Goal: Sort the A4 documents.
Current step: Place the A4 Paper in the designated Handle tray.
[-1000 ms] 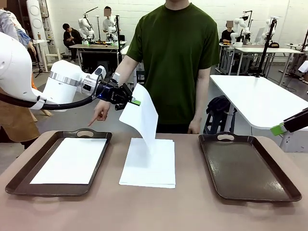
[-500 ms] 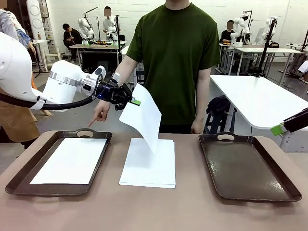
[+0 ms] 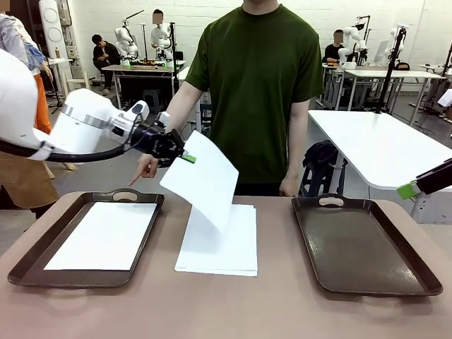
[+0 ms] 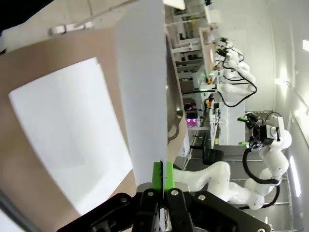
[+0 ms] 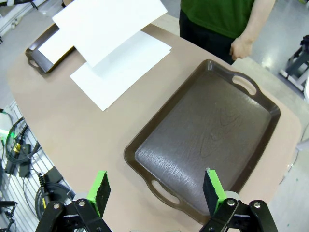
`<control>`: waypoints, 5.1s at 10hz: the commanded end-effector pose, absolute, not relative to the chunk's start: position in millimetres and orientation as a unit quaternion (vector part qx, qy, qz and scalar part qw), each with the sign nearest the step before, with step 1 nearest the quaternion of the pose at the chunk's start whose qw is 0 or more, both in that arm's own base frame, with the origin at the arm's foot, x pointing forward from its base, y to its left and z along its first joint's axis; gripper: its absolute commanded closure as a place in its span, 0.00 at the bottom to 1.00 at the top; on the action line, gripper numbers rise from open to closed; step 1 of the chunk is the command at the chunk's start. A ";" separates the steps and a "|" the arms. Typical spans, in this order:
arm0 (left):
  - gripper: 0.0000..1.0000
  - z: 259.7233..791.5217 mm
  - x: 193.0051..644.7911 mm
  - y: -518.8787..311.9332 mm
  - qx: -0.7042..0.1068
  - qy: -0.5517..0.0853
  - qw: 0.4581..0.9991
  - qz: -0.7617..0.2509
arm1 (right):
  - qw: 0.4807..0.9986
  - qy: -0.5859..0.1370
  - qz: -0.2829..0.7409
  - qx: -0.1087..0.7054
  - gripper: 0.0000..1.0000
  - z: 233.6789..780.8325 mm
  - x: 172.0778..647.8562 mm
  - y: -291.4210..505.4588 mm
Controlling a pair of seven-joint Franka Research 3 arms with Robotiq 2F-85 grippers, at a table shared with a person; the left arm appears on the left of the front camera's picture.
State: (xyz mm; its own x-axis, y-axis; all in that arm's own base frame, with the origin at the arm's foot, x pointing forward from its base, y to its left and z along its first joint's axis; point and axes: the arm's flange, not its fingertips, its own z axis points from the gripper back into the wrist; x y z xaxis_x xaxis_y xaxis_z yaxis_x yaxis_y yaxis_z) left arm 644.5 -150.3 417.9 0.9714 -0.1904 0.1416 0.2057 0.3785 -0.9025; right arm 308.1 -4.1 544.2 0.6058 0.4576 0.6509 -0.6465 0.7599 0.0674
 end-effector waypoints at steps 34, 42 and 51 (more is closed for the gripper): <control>0.99 375.7 597.2 -1.8 -0.087 0.049 0.992 0.076 | 0.881 -0.315 0.314 0.158 0.00 542.8 309.1 -3.8; 0.20 383.7 602.6 14.2 -0.062 0.040 0.995 0.072 | 0.881 -0.315 0.314 0.158 0.00 542.8 309.1 -3.8; 0.00 382.0 597.7 22.3 -0.081 0.038 0.993 0.075 | 0.881 -0.315 0.314 0.158 0.00 542.8 309.1 -3.8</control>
State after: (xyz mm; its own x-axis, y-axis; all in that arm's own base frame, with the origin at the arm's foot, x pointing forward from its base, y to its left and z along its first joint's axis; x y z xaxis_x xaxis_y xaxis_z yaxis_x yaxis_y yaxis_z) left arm 596.9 21.6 380.8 0.9828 0.1552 -0.1004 -0.1714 0.9685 -0.1809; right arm 308.0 -4.4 544.3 0.6064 0.4576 0.6503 -0.6457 0.7607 0.0669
